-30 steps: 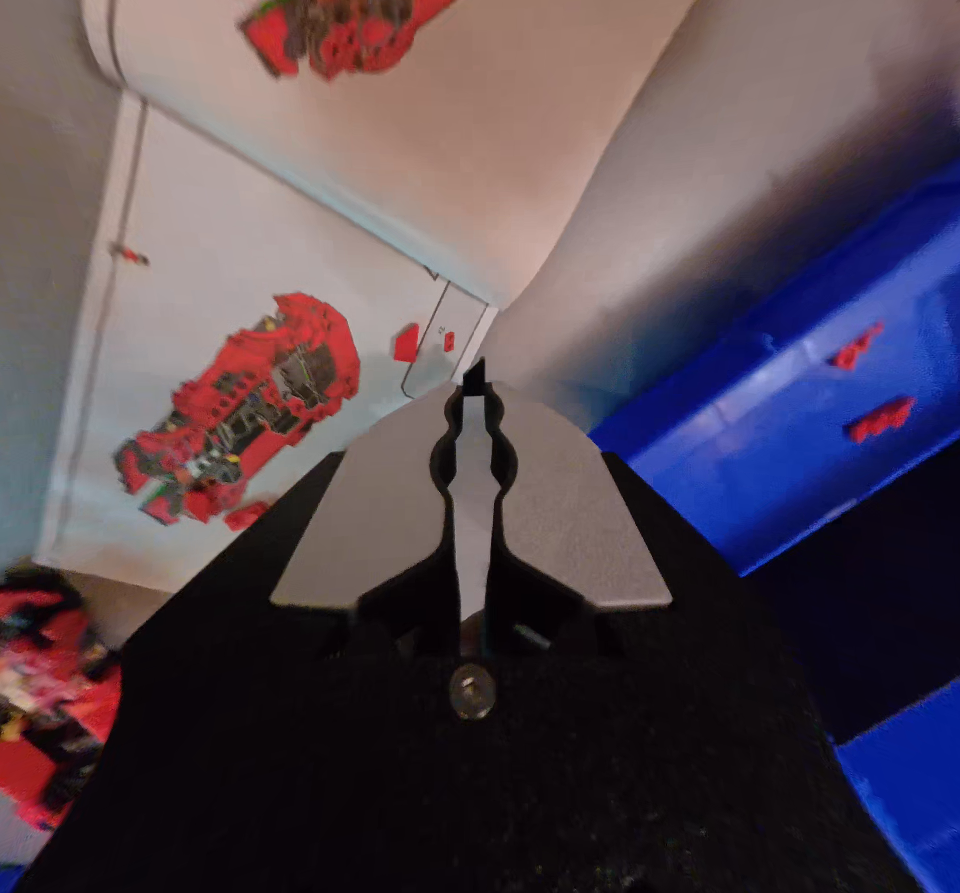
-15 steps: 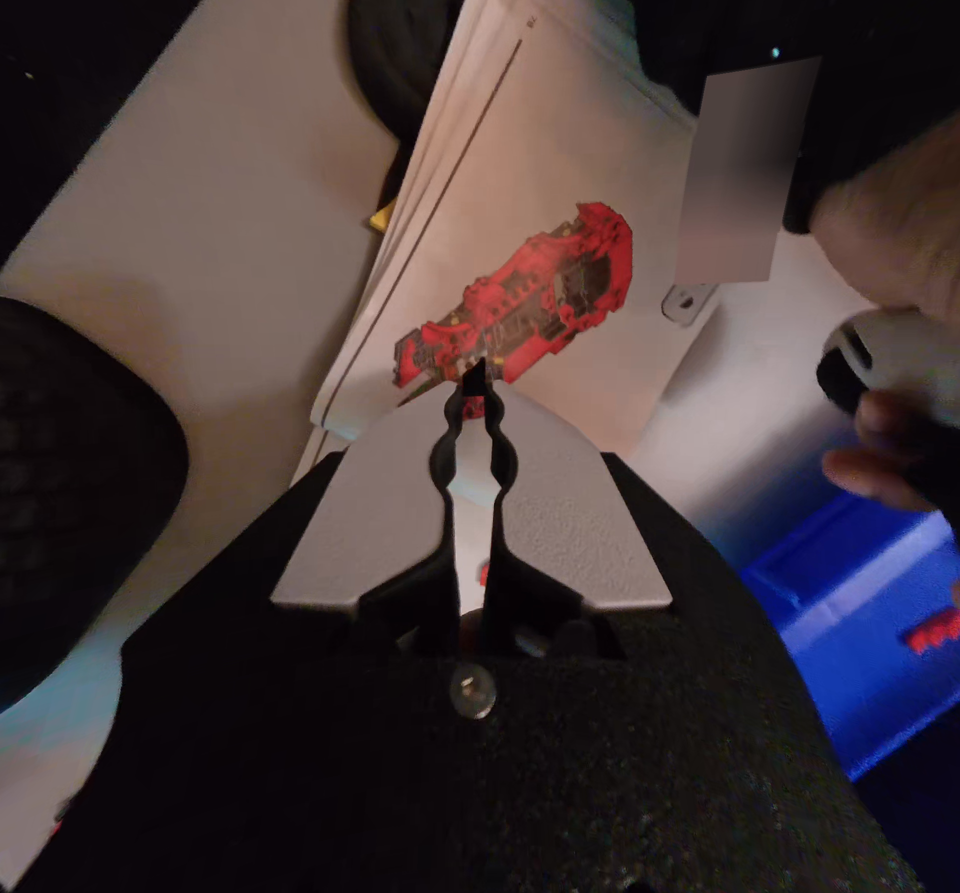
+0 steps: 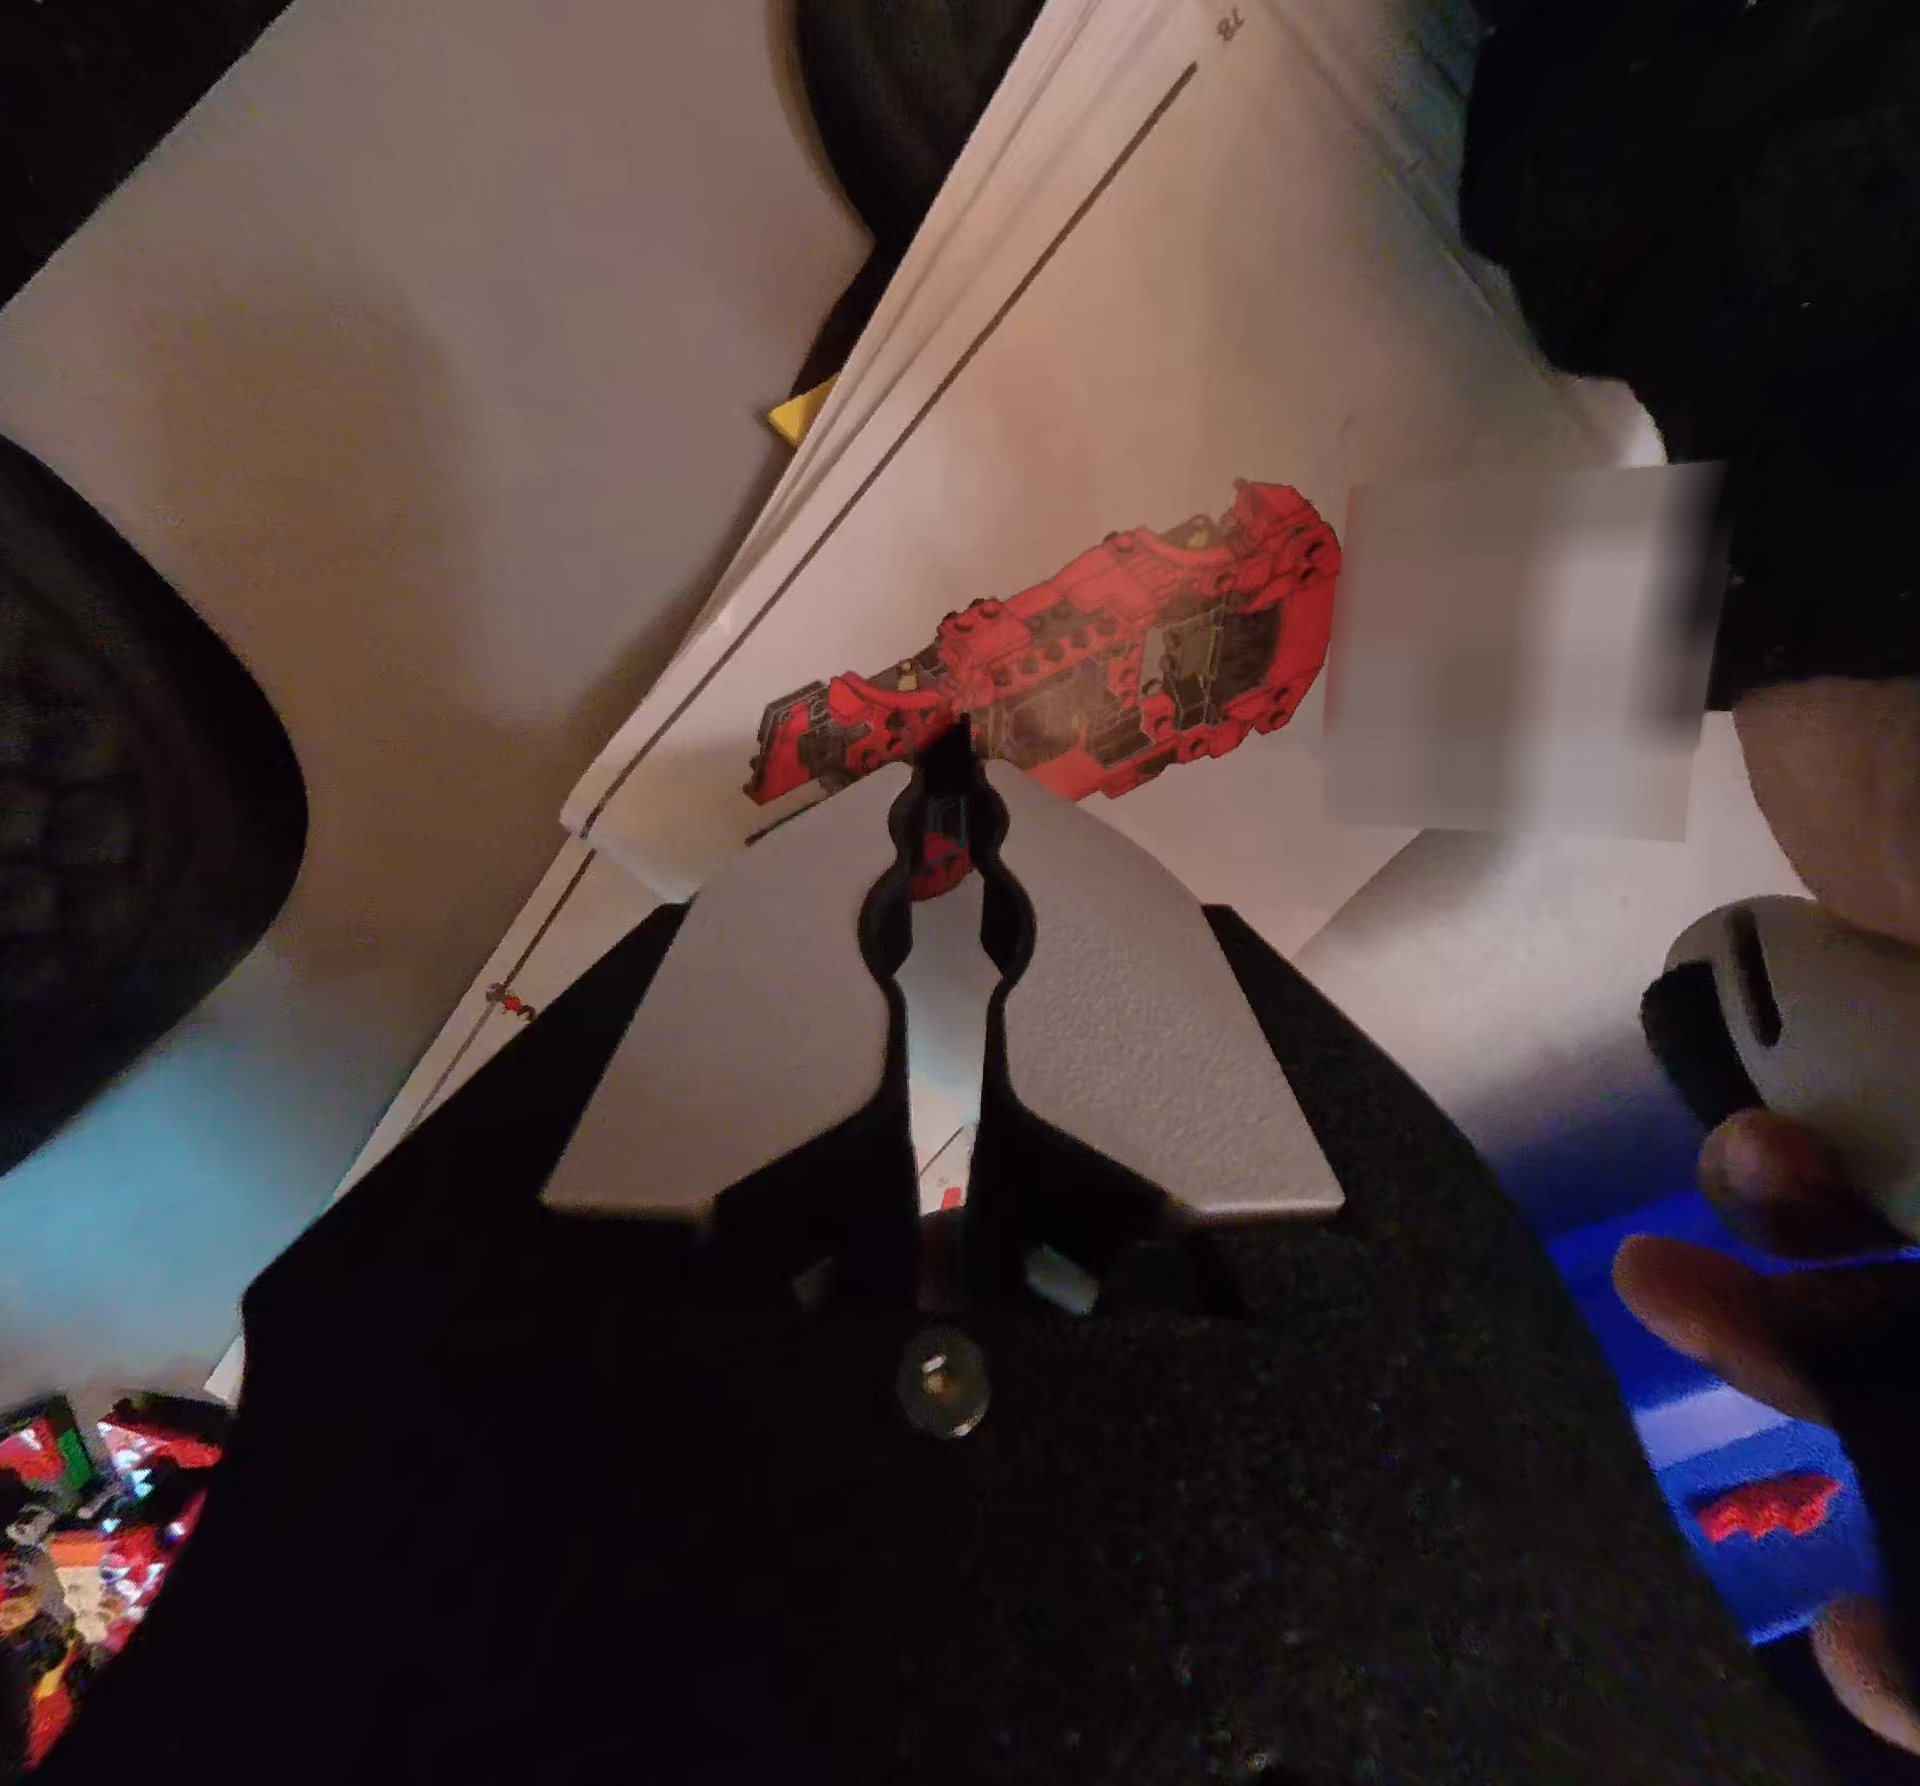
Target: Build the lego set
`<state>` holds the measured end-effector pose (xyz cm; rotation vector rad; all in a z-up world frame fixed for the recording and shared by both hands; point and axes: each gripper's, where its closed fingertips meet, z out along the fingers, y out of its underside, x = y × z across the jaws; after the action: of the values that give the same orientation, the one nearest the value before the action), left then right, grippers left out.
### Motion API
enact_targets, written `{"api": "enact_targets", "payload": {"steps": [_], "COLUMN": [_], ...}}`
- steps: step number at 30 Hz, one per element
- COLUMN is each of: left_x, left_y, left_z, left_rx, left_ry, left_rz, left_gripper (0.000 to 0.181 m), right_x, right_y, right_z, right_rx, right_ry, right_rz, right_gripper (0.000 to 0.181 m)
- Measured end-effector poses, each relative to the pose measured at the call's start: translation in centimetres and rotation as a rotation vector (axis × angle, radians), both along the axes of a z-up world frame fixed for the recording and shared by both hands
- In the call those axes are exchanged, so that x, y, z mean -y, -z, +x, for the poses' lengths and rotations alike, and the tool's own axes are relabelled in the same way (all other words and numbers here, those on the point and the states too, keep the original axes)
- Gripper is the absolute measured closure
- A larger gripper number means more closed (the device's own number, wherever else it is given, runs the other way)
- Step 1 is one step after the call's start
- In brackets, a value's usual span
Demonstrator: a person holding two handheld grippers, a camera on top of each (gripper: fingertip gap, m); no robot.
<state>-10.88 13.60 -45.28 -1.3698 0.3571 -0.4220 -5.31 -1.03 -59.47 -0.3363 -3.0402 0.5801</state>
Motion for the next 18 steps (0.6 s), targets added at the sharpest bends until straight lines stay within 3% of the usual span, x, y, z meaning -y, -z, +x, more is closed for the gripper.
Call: {"api": "enact_targets", "payload": {"steps": [11,18], "left_x": [0.0,0.1], "left_y": [0.2,0.3], "left_z": [0.3,0.7], "left_rx": [-0.023,-0.056], "left_ry": [0.005,0.002], "left_rz": [0.001,0.01], "left_gripper": [0.181,0.181], "right_x": [-0.5,-0.2], "right_y": [-1.3,-0.1], "right_z": [0.5,0.6], "right_rx": [-0.02,0.004], "right_ry": [0.001,-0.019], "right_rz": [-0.004,0.024], "right_gripper": [0.173,0.173]}}
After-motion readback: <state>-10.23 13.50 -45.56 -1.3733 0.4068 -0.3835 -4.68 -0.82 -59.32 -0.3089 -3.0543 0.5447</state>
